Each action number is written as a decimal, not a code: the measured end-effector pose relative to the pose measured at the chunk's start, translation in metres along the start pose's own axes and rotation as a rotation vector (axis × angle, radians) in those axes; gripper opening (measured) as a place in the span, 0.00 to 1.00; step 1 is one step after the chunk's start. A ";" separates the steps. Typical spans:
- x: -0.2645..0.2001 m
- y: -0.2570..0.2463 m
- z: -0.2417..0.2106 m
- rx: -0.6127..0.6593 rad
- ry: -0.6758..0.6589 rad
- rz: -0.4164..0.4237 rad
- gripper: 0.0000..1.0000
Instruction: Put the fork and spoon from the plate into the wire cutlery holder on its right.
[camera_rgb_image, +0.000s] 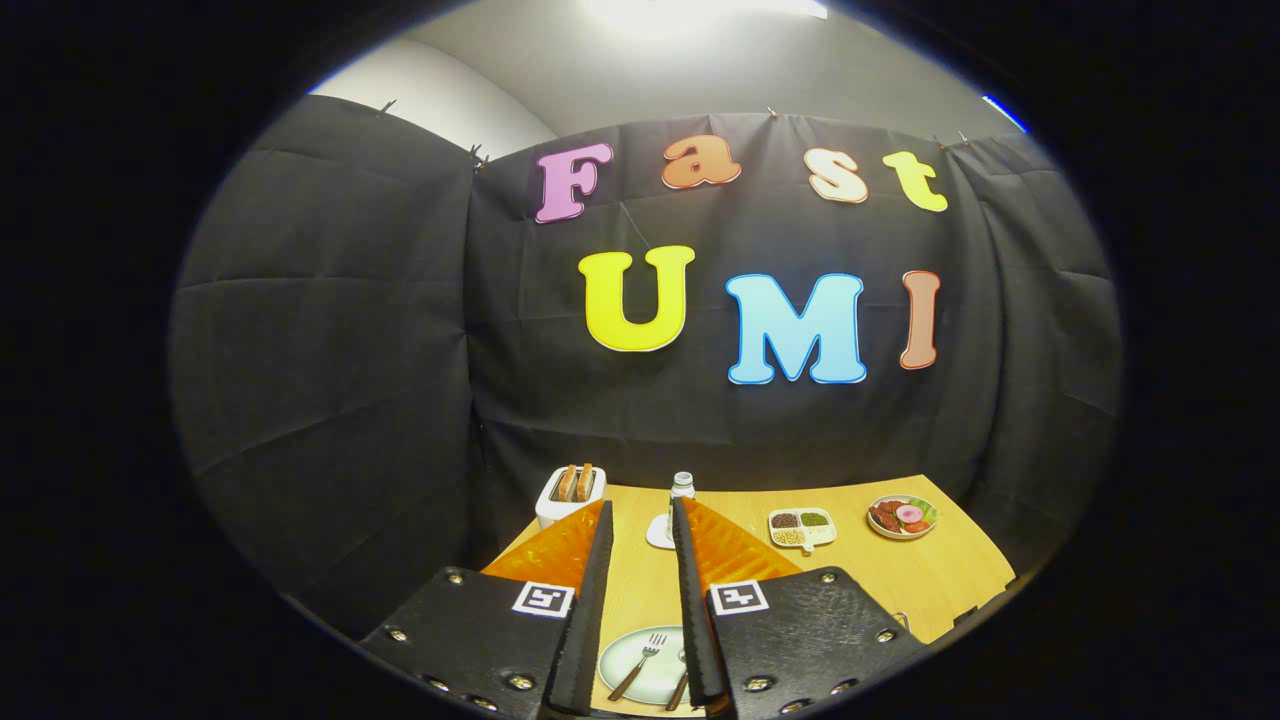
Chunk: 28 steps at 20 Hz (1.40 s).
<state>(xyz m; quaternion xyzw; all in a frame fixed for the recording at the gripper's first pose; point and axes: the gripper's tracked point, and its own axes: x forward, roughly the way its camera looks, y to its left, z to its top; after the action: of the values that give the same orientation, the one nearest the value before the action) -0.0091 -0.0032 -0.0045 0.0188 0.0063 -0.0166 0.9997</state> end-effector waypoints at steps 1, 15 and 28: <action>0.001 -0.001 0.000 0.001 -0.003 -0.002 0.36; 0.007 -0.023 -0.006 0.017 -0.003 -0.093 0.35; 0.029 -0.046 -0.176 0.099 0.390 -0.182 0.36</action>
<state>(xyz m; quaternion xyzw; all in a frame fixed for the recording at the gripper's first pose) 0.0165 -0.0440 -0.1821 0.0701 0.2002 -0.1031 0.9718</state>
